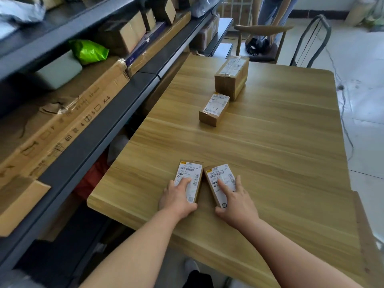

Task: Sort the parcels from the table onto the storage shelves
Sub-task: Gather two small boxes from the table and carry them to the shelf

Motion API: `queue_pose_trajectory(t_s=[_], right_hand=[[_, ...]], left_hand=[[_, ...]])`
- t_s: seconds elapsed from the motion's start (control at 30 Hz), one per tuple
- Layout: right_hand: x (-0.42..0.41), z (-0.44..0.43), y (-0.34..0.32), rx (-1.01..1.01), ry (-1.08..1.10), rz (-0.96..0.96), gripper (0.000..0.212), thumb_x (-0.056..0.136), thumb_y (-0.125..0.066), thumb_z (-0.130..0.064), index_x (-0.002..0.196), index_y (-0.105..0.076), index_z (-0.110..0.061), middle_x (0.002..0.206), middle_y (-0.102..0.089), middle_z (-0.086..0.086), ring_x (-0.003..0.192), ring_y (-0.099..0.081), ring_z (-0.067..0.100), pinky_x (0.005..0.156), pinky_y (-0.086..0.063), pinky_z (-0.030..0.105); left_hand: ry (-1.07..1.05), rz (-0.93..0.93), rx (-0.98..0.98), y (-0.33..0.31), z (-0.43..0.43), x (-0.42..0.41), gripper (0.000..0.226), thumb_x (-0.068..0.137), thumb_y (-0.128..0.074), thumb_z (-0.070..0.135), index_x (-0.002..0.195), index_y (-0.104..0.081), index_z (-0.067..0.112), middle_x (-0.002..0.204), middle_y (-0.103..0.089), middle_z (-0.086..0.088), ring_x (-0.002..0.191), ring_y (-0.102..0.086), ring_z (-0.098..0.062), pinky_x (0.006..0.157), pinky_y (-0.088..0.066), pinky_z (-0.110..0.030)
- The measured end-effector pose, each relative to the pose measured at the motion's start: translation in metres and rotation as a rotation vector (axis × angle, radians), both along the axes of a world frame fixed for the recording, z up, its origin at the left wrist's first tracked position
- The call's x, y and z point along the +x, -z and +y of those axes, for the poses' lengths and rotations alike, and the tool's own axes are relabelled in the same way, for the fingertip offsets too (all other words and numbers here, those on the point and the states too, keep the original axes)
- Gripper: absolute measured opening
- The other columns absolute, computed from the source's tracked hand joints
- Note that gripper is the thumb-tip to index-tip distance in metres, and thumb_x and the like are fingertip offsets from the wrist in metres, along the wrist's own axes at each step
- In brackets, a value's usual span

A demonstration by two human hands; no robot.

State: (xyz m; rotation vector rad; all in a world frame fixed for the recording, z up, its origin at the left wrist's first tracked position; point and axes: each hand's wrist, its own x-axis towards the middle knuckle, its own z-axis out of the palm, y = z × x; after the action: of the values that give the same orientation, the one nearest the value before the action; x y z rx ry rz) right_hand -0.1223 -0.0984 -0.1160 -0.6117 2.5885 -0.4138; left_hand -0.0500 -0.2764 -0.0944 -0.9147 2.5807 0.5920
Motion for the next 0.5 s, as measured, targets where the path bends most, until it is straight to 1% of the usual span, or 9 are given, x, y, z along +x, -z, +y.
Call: queue_pose_trajectory(t_s=[0.07, 0.27, 0.33, 0.5], right_hand=[[-0.006, -0.007, 0.0, 0.024, -0.001, 0.007, 0.087, 0.075, -0.059, -0.051, 0.147, -0.012, -0.051, 0.16, 0.011, 0.01, 0.142, -0.022, 0.03, 0.107, -0.034, 0.036], [-0.018, -0.011, -0.002, 0.016, 0.004, -0.025, 0.087, 0.072, -0.065, -0.05, 0.145, -0.017, -0.056, 0.161, 0.008, 0.006, 0.139, -0.03, 0.028, 0.1, -0.04, 0.034], [-0.018, -0.01, -0.001, 0.006, 0.003, -0.026, 0.088, 0.071, -0.066, -0.05, 0.144, -0.017, -0.057, 0.161, 0.009, 0.004, 0.139, -0.03, 0.028, 0.099, -0.04, 0.034], [-0.017, 0.0, -0.001, -0.04, -0.042, -0.041, 0.095, 0.069, -0.072, -0.055, 0.143, -0.013, -0.059, 0.161, 0.009, 0.0, 0.136, -0.033, 0.029, 0.098, -0.044, 0.038]], left_hand=[[-0.006, 0.013, 0.03, 0.004, -0.007, -0.002, 0.081, 0.07, -0.075, 0.043, 0.138, -0.031, 0.046, 0.127, -0.036, -0.001, 0.118, -0.045, -0.028, 0.094, -0.046, -0.038], [0.013, -0.006, 0.022, 0.01, -0.018, -0.008, 0.081, 0.069, -0.073, 0.045, 0.135, -0.027, 0.048, 0.123, -0.034, -0.003, 0.114, -0.048, -0.028, 0.088, -0.048, -0.038], [0.005, -0.013, 0.011, 0.01, -0.016, -0.009, 0.081, 0.069, -0.074, 0.045, 0.134, -0.026, 0.048, 0.123, -0.034, -0.003, 0.114, -0.048, -0.028, 0.087, -0.048, -0.038], [-0.073, 0.004, -0.008, 0.005, -0.001, 0.006, 0.082, 0.07, -0.073, 0.04, 0.136, -0.024, 0.045, 0.125, -0.035, -0.006, 0.114, -0.047, -0.03, 0.089, -0.047, -0.039]])
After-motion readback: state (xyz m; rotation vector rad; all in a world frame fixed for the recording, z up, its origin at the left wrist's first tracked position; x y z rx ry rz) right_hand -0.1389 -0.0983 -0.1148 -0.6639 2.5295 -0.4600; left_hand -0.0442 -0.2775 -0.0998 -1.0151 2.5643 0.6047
